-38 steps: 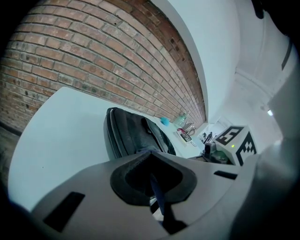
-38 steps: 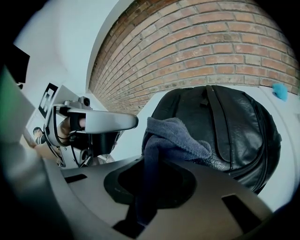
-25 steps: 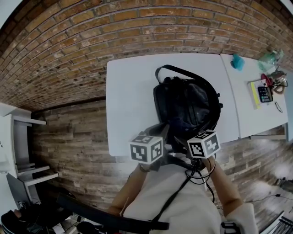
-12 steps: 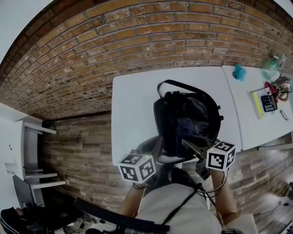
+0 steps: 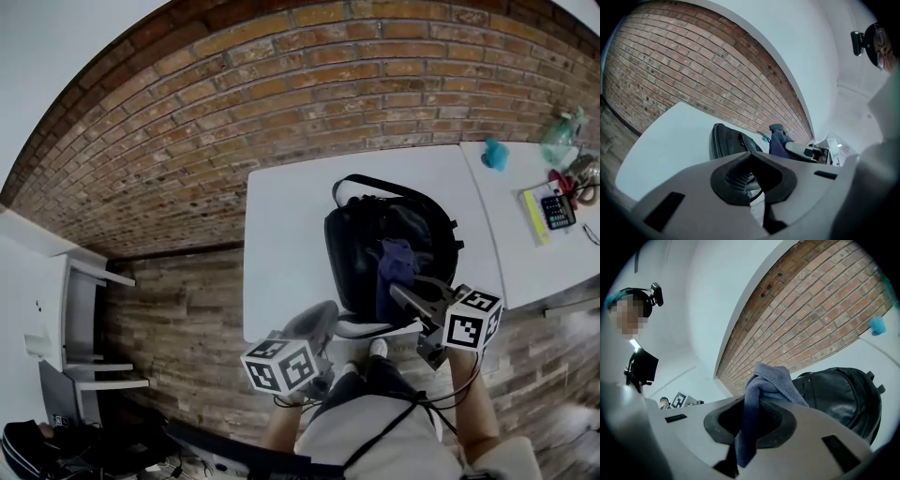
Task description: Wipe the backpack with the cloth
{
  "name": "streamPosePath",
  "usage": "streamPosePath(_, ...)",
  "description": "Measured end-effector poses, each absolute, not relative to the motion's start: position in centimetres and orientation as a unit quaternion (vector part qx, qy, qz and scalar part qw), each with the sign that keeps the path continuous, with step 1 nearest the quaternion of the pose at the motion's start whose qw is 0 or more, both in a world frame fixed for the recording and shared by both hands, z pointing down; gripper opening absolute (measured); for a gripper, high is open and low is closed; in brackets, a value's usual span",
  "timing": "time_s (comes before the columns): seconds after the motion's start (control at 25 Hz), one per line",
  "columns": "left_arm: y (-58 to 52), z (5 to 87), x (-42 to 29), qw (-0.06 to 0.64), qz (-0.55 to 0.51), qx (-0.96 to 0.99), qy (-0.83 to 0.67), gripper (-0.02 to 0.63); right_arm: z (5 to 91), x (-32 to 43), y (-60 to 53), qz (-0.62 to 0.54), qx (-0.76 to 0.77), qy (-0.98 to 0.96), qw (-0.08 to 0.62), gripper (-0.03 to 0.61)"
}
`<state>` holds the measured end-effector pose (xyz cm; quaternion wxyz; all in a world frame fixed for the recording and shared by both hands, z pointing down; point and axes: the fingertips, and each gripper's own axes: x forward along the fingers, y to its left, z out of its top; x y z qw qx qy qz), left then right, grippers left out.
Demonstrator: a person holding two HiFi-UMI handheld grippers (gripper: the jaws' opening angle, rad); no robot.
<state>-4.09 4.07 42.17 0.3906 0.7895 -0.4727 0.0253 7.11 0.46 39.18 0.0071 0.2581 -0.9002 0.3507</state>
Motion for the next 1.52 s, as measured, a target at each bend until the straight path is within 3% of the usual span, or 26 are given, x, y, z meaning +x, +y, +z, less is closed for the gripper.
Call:
streamPosePath(0.4,10.1,42.3,-4.4,0.385,0.036,0.812,-0.437,0.003,37.5,7.4,7.2,0.352,0.318,-0.880,-0.030,0.048)
streamPosePath(0.64,11.6,38.1,-4.2,0.373,-0.014,0.829,-0.416,0.003,34.8,6.1,9.0,0.349,0.315,-0.878,-0.091,0.048)
streamPosePath(0.92,11.9,34.9,-2.6,0.336,-0.021,0.844,-0.419,0.003,31.1,5.8,10.2,0.302,0.297,-0.902,-0.081,0.048)
streamPosePath(1.52,12.8,34.7,-1.0,0.336,-0.032,0.841,-0.424,0.003,31.1,6.9,11.4,0.293,0.289,-0.910,-0.059,0.048)
